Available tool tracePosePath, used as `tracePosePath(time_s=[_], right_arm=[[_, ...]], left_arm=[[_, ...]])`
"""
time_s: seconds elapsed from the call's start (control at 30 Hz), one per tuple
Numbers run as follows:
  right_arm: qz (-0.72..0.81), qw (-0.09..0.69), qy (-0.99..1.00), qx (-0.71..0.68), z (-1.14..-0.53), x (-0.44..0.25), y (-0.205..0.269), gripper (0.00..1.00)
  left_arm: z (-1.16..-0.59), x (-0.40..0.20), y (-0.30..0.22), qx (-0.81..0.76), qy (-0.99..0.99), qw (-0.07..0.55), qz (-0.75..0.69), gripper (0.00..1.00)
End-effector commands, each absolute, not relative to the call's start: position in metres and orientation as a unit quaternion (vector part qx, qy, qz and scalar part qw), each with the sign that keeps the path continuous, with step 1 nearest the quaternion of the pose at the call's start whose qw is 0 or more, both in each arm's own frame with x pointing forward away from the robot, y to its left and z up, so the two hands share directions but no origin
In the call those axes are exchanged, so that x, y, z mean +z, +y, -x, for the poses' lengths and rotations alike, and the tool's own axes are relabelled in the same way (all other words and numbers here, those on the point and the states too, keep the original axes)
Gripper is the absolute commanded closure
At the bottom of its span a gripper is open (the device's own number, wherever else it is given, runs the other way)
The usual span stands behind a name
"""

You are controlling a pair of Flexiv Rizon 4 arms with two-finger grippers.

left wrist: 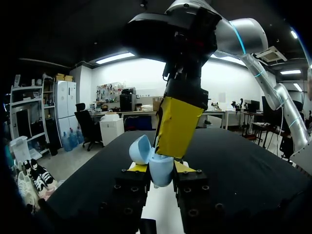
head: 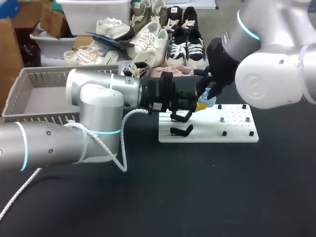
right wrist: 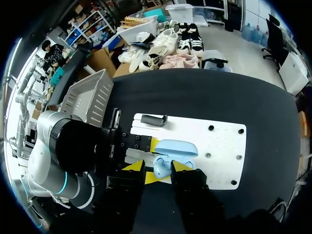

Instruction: Pick up each earbud case from the left stands, insert the matching earbuds, close the lid, and place the case in the box.

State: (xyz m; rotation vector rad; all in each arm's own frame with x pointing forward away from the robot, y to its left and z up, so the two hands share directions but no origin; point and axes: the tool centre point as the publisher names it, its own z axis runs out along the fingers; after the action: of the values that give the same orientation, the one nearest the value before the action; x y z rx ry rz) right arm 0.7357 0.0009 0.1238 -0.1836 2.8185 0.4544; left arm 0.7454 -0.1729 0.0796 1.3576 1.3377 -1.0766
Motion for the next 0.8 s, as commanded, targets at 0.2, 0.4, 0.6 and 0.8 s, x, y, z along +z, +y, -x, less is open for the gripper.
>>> tracePosePath(time_s=[0.2, 0.4, 0.6, 0.8], right_arm=[[0.058, 0.145, 0.977, 0.146, -0.733, 0.128, -0.001, 0.68], [0.051, 0.152, 0.977, 0.143, -0.731, 0.135, -0.006, 0.68], [0.046, 0.158, 0.976, 0.141, -0.727, 0.14, -0.009, 0.67], [0.04, 0.164, 0.976, 0.141, -0.717, 0.145, -0.015, 0.73]], left_arm=[[-0.745, 0.08, -0.173, -0.436, 0.543, 0.46, -0.551, 1.0], [-0.745, 0.08, -0.173, -0.436, 0.543, 0.46, -0.551, 1.0], [-0.745, 0.08, -0.173, -0.436, 0.543, 0.46, -0.551, 1.0], [-0.745, 0.08, -0.173, -0.436, 0.543, 0.46, -0.551, 1.0]])
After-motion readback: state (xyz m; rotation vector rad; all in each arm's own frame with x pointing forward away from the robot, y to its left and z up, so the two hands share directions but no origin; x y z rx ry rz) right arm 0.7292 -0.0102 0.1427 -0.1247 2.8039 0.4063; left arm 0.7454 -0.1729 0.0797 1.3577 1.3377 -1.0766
